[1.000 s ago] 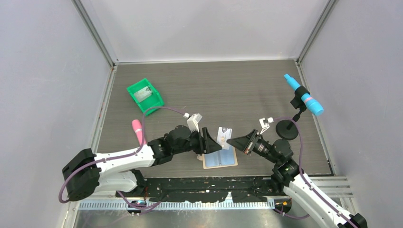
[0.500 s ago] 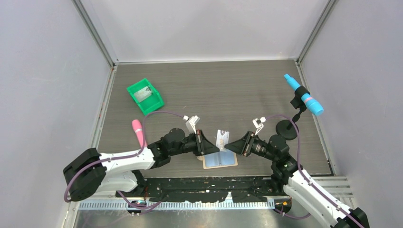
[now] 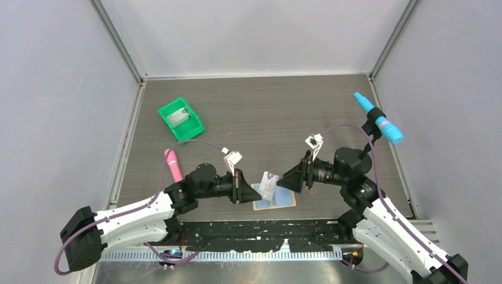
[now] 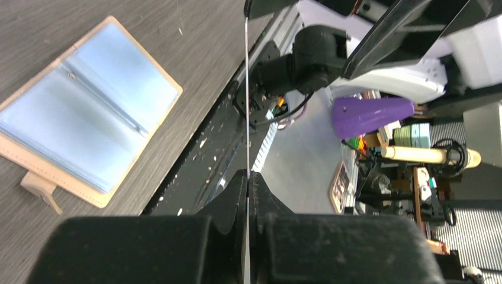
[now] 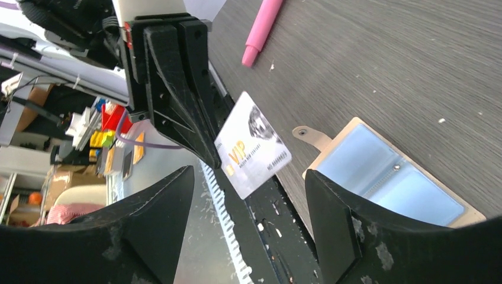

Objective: Take the credit cards out of the card holder
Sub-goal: Place the credit card in the storage box.

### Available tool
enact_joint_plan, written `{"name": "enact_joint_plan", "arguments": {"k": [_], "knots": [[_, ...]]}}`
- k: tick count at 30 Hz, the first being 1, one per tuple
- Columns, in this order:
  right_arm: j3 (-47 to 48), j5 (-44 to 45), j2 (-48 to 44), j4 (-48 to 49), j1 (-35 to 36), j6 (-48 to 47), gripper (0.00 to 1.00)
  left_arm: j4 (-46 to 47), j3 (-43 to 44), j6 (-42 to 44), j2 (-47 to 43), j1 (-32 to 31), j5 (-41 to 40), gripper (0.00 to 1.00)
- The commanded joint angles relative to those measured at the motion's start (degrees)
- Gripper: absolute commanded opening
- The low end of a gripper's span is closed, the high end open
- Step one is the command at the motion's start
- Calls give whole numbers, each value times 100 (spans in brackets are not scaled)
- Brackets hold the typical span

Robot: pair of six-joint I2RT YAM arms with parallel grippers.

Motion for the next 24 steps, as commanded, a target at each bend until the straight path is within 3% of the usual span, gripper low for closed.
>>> {"name": "enact_joint_plan", "arguments": {"k": [1,7,24], "knots": [[625,-686,445,-421,-27,-729,75,-546,-34,537,-258,26,525,0],[815,-1248,1020,-366,-16,-809,68,-666,77,748,-253,22,766,0],[244,-1246,1953,746,30,-571,57,-115,228,835,458,48,1192,0]]}}
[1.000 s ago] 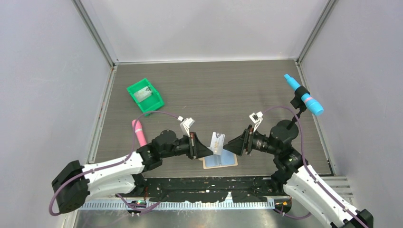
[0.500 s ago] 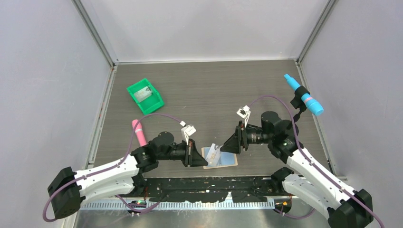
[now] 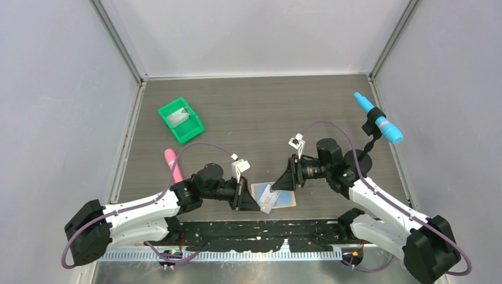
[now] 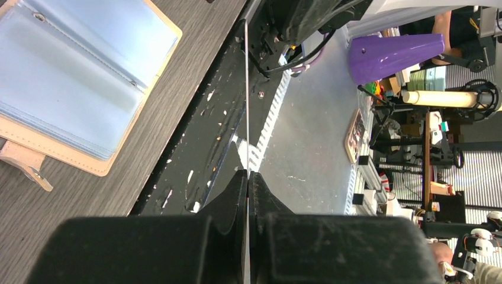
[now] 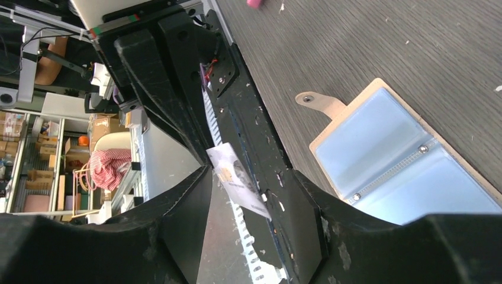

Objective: Take the credit cards out of the card holder
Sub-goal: Place the credit card in the storage box.

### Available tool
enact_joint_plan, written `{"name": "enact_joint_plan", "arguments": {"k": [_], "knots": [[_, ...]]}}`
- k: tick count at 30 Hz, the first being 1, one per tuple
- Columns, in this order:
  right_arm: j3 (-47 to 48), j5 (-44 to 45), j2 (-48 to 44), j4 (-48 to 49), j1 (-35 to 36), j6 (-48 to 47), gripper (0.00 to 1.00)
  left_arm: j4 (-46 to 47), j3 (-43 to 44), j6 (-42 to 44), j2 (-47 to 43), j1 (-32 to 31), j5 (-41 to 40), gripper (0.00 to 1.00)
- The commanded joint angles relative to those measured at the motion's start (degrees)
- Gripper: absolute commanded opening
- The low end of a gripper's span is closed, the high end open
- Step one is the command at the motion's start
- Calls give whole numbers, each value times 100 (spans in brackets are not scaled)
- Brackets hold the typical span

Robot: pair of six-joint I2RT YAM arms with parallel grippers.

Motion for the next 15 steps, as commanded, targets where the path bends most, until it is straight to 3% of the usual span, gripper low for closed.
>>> {"name": "enact_joint_plan", "arguments": {"k": [1,11,14,15], "knots": [[-112,-110,137,620,32,47,56,405,263,115,122,50,243,0],[-490,-188,173,1479,45,559,27,361,379,102,320,338,509,0],[-616,-242,190,1821,45,797,8,376,401,68,349,497,607,0],[-629,-224,180,1866,45,846,6,365,406,63,347,541,619,2]]}}
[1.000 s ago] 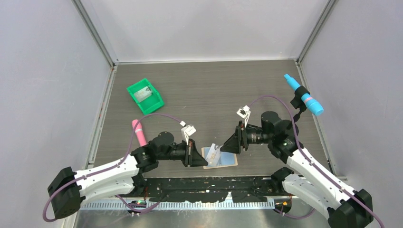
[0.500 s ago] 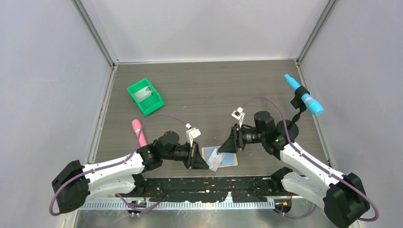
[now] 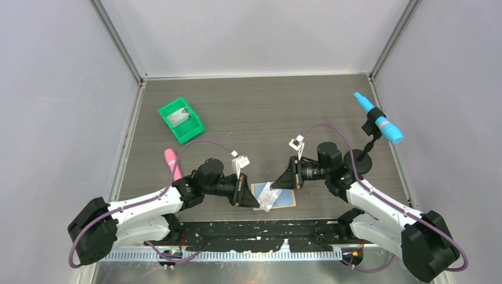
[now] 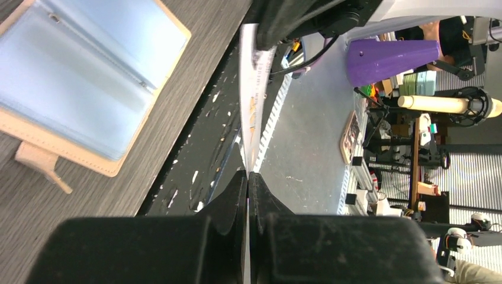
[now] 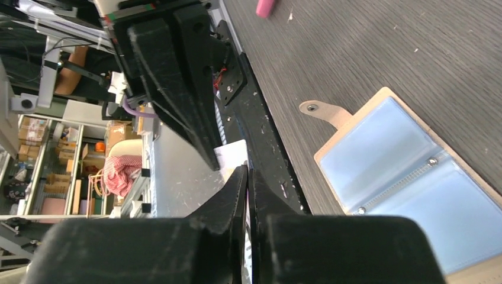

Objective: Take the credit cards out of the card holder
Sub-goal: Place the credit card in the storage box.

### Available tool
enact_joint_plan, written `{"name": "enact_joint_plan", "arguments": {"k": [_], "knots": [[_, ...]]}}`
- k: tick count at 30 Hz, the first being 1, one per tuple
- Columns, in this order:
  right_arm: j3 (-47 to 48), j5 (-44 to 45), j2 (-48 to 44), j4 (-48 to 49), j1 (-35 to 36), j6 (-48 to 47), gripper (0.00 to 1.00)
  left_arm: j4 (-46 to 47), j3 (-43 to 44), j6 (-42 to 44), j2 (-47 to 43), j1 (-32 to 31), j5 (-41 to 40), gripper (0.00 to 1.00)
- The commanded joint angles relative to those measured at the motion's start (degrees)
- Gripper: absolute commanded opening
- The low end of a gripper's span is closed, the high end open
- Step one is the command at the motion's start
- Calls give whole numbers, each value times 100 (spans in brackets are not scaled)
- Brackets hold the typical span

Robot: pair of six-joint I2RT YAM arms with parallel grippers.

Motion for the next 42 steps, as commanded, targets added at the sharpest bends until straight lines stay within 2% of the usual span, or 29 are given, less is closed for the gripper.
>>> {"name": "enact_joint_plan", "arguments": {"k": [1,4,7,8,10,17,23,26,37,42], "knots": [[-149,-49,-61,788,37,476,5,268,282,58,6,225,200,6],[-301,164,-119,1216,37,907,5,168,265,7,-135,395,56,43],[-561,580,-146,2021,32,1641,5,-24,203,-55,-391,624,-277,69],[-702,674,-153,2417,34,1978,5,-43,160,-97,-488,707,-394,74],[-893,960,-185,2947,36,2421,5,-39,50,-227,-663,874,-574,78],[-1230,1940,-409,3920,37,3376,5,62,-225,-631,-1200,1072,-1226,79],[-1441,2666,-521,4510,39,3929,5,719,-373,-1168,-1414,1076,-1406,75],[-1500,2939,-549,4680,39,4092,5,1357,-465,-1478,-1378,1076,-1418,72],[-1701,3187,-523,4868,42,4334,5,2400,-290,-1965,-527,1076,-1225,48],[-1760,3166,-500,4721,38,4293,5,2629,-299,-2053,-373,1076,-1220,33]]}}
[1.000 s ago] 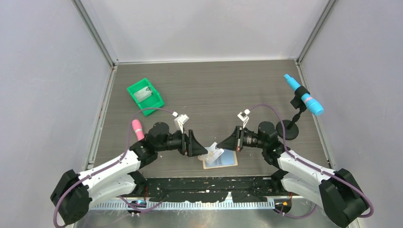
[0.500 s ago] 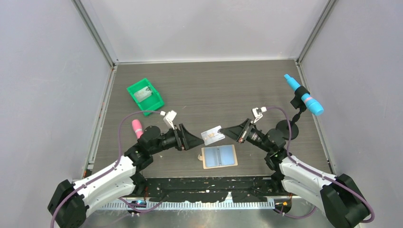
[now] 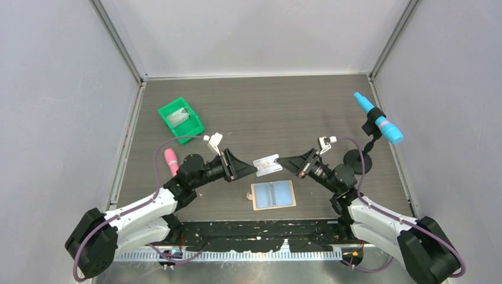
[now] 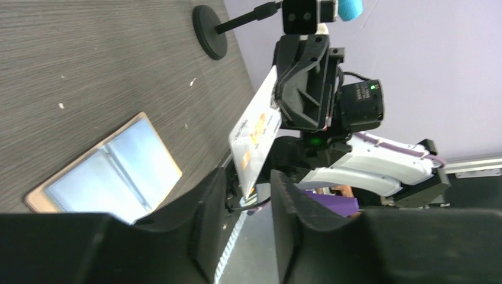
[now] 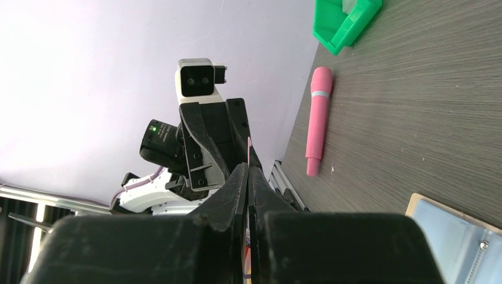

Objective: Take the credit cards out of the card holder
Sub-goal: Place the credit card in the storage box.

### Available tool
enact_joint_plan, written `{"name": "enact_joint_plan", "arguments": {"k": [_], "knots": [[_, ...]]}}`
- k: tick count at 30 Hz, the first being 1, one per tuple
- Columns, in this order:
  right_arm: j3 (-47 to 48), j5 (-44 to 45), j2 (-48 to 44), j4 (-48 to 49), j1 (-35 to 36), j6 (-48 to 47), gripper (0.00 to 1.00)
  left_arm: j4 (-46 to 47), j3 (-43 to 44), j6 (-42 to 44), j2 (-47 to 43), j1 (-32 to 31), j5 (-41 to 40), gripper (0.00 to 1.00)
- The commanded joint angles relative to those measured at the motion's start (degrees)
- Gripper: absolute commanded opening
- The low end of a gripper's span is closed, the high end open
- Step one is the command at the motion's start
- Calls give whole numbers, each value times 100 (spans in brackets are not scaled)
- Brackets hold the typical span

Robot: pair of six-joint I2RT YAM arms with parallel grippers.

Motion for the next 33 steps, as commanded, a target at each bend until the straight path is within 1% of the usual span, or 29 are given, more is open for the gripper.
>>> {"name": "enact_joint_plan", "arguments": {"k": [1,3,4,11,12,15,16,18,20,21,22,23,24,25,26,27,28,29,30,33], "knots": [[-24,94,-43,211,24,5,5,657,155,-90,51,23,70,29],[-42,72,-18,221,24,-5,5,555,200,-68,81,23,55,23],[-46,59,-2,224,24,-3,5,528,222,-56,104,23,56,22],[-96,10,34,279,30,-1,5,780,262,-188,368,23,148,22],[-99,2,37,280,27,3,5,818,266,-214,400,23,150,20],[-125,-33,62,282,25,7,6,844,279,-236,460,23,128,3],[-131,-66,64,281,24,1,7,814,279,-242,462,23,106,0],[-129,-124,61,266,24,-33,13,761,271,-224,453,27,77,0],[-108,-191,37,211,26,-81,28,622,298,-160,404,59,78,0],[-105,-213,-5,171,24,-89,32,499,327,-75,371,84,85,0],[-102,-247,-32,88,24,-123,43,349,376,17,326,150,107,0],[-106,-263,-117,30,28,-132,50,151,451,123,262,228,125,0],[-109,-292,-162,-75,26,-166,63,-61,518,233,201,321,157,0],[-110,-308,-284,-139,29,-189,69,-340,594,341,129,452,234,0],[-99,-339,-360,-299,26,-250,80,-599,682,456,62,582,325,0],[-92,-353,-515,-396,24,-301,84,-839,769,565,-14,763,439,0],[-53,-376,-704,-643,24,-428,93,-1131,860,714,-91,963,555,0],[-33,-389,-798,-797,24,-500,96,-1448,967,884,-173,1161,647,0],[28,-412,-907,-1169,24,-673,98,-1766,1075,1060,-244,1392,737,0],[144,-455,-1460,-1917,24,-1045,96,-3198,1571,1732,-292,2206,1034,0]]}}
